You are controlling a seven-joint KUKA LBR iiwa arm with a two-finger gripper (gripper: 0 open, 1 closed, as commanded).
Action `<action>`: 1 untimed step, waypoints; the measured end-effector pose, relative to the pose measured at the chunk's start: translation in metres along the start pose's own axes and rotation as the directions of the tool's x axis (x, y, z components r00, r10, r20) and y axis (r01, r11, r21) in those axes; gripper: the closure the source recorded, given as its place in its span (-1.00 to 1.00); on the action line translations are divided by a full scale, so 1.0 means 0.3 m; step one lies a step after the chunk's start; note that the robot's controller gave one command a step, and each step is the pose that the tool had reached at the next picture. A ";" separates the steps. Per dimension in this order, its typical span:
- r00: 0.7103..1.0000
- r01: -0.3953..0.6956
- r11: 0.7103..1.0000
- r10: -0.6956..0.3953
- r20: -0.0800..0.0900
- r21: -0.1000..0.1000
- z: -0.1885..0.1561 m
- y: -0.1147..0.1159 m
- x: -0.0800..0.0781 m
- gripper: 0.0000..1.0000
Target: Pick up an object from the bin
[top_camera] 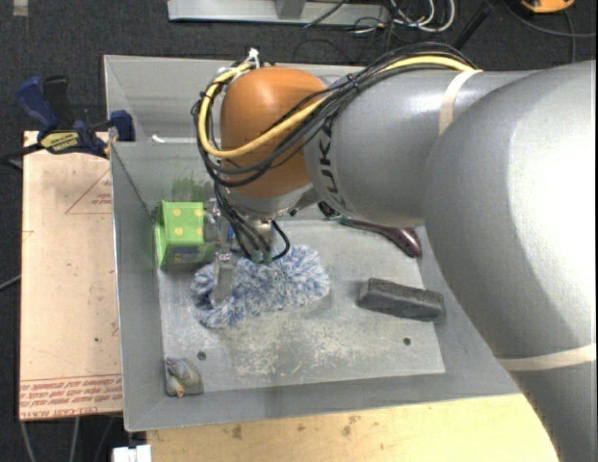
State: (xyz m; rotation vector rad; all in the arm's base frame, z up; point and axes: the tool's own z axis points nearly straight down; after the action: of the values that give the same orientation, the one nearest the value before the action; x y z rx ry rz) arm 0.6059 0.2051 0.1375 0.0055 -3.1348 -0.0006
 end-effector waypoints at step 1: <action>1.000 -0.003 1.000 0.003 0.007 -0.001 -0.017 -0.002 -0.006 -1.00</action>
Offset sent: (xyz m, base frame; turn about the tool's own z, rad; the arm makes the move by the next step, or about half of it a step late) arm -0.0261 -0.0414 -0.0627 -0.0852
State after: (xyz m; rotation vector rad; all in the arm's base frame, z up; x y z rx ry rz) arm 0.6078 0.2044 0.1425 0.0011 -3.1422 -0.0027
